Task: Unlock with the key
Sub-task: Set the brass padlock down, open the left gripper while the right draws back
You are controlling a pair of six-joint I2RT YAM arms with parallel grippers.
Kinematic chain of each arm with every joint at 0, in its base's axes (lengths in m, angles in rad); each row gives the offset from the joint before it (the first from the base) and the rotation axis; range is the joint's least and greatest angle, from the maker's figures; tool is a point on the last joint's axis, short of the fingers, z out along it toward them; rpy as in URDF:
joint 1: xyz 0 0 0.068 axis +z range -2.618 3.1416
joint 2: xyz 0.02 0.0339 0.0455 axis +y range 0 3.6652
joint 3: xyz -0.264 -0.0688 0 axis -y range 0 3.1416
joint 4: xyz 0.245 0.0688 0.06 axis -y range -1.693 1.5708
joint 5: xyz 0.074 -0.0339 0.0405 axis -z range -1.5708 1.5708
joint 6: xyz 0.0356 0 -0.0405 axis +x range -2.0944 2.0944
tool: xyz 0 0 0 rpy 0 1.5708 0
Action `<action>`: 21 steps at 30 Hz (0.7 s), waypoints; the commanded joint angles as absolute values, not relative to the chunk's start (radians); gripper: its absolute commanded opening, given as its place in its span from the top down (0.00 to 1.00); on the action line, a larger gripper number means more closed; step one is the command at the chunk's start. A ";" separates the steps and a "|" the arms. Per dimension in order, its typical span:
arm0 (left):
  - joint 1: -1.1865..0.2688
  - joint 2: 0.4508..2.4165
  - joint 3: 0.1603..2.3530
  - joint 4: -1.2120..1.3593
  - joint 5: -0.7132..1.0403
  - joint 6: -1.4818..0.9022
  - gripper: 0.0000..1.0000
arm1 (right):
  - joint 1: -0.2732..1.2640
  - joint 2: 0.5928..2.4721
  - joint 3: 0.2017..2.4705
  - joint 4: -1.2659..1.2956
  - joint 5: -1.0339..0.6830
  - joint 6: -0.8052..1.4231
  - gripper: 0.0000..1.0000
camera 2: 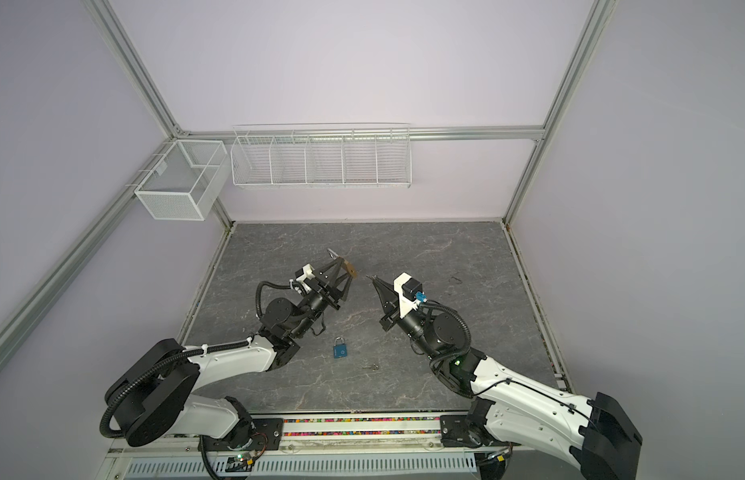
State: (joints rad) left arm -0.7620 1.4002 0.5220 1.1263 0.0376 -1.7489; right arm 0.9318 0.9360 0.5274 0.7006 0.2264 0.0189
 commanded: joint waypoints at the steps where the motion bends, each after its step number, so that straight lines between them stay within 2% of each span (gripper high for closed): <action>1: -0.734 1.309 0.654 0.756 0.226 -1.541 1.00 | 0.925 0.888 0.561 0.489 0.303 0.061 0.94; 2: -0.732 1.281 0.745 0.472 0.257 -1.386 1.00 | 0.914 0.865 0.571 0.409 0.304 0.093 0.94; 4: -0.791 1.277 0.974 -0.224 0.054 -1.011 1.00 | 0.893 0.801 0.573 0.250 0.298 0.188 0.94; 6: -0.818 1.338 1.100 -0.602 -0.143 -0.892 1.00 | 0.882 0.727 0.548 0.141 0.279 0.247 0.94; 7: -0.812 1.375 1.116 -0.698 -0.182 -0.888 1.00 | 0.878 0.686 0.534 0.083 0.292 0.286 0.94; 12: -0.789 1.530 1.113 -0.791 -0.109 -0.794 1.00 | 0.843 0.546 0.458 -0.028 0.233 0.424 0.94; 21: -0.790 1.737 1.152 -0.813 -0.176 -0.771 1.00 | 0.835 0.526 0.426 -0.028 0.159 0.477 0.94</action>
State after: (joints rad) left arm -0.7902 1.7412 1.1088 -0.7914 -0.1238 -0.8070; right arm 0.8391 0.5346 0.4343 -0.0269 0.1913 0.4412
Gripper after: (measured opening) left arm 0.533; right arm 0.064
